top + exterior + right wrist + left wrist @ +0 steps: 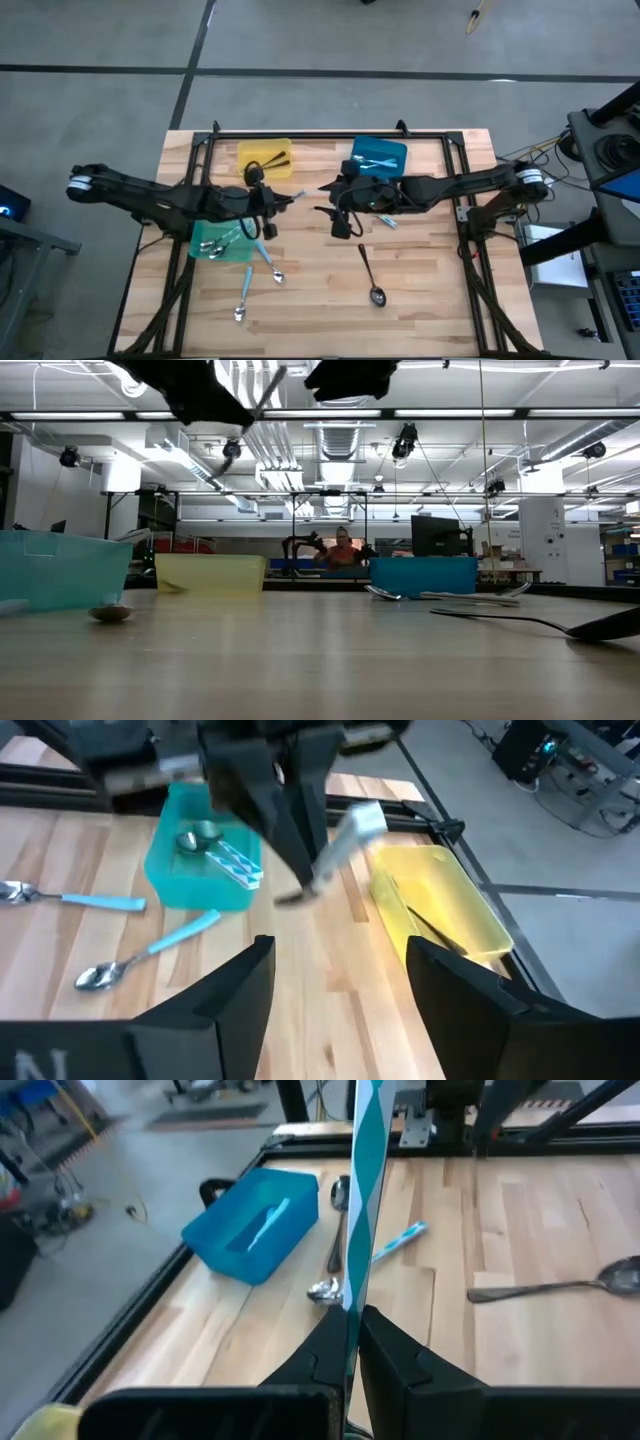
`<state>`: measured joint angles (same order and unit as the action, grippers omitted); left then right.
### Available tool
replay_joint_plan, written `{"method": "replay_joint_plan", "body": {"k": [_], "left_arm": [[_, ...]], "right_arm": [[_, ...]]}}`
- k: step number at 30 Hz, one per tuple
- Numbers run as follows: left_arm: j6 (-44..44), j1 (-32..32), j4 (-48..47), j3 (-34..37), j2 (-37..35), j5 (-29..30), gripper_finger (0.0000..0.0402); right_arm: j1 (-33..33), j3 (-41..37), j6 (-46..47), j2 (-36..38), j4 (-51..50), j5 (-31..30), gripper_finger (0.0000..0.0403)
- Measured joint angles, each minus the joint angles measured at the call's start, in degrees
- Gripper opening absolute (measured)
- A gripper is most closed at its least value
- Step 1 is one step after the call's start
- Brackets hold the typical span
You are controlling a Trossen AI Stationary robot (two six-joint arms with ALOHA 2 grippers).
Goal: Sort silverware by color (type)
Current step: Put the blue patterned spoon into the green bin
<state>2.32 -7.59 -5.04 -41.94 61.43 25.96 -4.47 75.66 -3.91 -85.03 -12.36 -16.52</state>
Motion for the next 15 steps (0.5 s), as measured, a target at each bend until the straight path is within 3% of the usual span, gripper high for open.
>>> {"method": "replay_joint_plan", "body": {"k": [3, 10, 15], "left_arm": [[1.97, -0.73, -8.9, -4.26, -1.52, -1.89, 0.0], [12.44, -2.47, -44.74, -16.62, -1.12, -5.98, 0.0], [19.78, -4.83, -50.59, -14.02, -3.8, -6.04, 0.0]], "right_arm": [[0.02, 0.0, 0.19, 2.24, -3.87, -0.02, 0.0217], [0.0, -0.08, 2.9, 5.2, -8.59, -0.05, 0.0217], [0.0, -0.31, 3.18, 4.63, -8.53, -0.03, 0.0216]]}}
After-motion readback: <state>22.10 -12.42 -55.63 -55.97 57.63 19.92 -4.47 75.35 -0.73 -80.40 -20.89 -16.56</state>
